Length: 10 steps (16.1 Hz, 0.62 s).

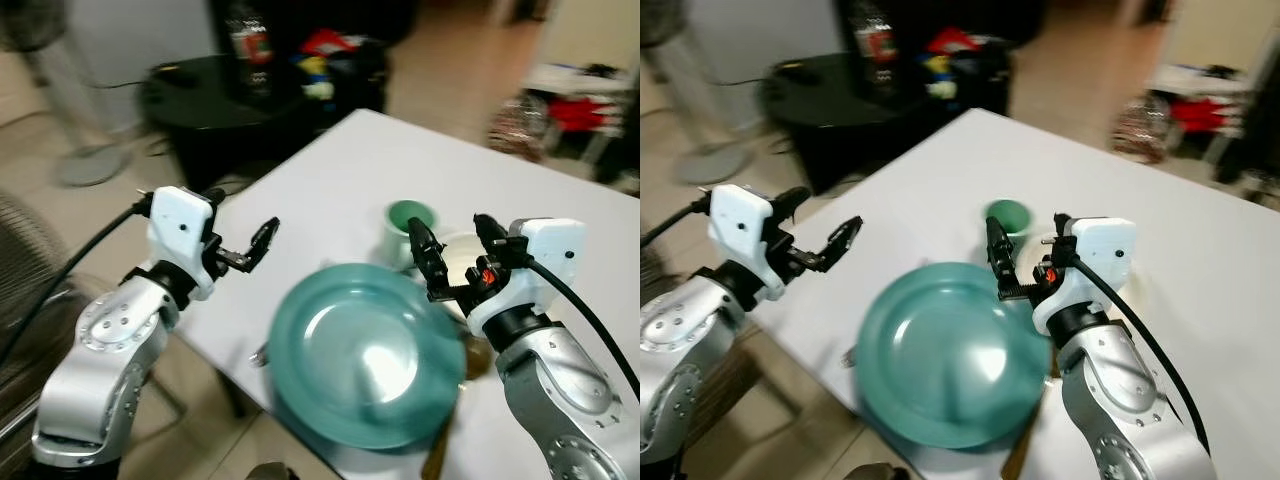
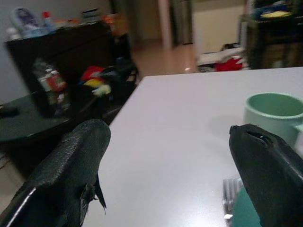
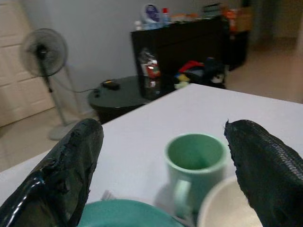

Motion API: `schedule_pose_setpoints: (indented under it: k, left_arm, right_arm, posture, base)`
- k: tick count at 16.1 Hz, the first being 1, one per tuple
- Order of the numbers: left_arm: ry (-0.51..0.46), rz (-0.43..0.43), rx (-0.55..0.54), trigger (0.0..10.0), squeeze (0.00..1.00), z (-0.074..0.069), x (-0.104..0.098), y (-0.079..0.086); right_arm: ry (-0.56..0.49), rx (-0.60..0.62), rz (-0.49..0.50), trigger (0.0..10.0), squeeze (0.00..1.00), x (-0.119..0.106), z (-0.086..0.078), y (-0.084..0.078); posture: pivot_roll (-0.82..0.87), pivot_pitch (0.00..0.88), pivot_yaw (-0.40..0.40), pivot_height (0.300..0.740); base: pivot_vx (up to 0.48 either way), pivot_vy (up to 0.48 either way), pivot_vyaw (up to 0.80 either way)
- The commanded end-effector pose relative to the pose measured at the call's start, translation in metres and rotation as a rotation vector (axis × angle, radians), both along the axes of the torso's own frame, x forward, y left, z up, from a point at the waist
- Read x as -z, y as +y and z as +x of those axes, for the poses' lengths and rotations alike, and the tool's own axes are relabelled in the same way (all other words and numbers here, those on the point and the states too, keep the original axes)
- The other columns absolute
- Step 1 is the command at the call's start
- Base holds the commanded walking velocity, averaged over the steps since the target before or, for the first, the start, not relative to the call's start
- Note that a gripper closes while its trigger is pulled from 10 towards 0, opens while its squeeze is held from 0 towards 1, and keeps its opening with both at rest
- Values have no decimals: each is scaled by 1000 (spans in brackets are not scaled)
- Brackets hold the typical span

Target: Setting the table

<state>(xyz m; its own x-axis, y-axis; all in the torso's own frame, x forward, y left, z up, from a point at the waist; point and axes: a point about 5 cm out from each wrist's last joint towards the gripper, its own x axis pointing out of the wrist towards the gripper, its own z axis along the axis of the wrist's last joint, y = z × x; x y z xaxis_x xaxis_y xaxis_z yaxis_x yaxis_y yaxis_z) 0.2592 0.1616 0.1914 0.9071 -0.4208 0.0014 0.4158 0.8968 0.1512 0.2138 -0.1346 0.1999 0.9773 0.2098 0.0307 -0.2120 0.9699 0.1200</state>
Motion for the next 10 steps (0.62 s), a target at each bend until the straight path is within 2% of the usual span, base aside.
schedule_pose_setpoints:
  k: [1,4,5,7,10]
  left_arm:
    - [8,21,-5,10000,0,5,2,-5]
    - [25,33,-24,10000,0,5,4,-4]
    - [39,5,-75,10000,0,7,5,-2]
    - [35,7,-77,10000,0,11,2,-3]
    - [30,0,-103,10000,0,10,4,-2]
  right_arm:
    - [-18,-9,-8,10000,1000,1,1,4]
    - [-27,-7,0,10000,1000,7,0,7]
    - [-38,7,-6,10000,1000,10,1,6]
    - [-37,14,-19,10000,1000,11,1,3]
    - [-26,29,0,10000,1000,14,4,0]
  posture:
    - [39,0,62,740]
    - [36,0,55,740]
    - [34,0,57,740]
    - [30,0,68,740]
    - [27,0,33,740]
  base:
    - [0,0,800]
    - [0,0,800]
    - [0,0,800]
    - [0,0,800]
    - [0,0,800]
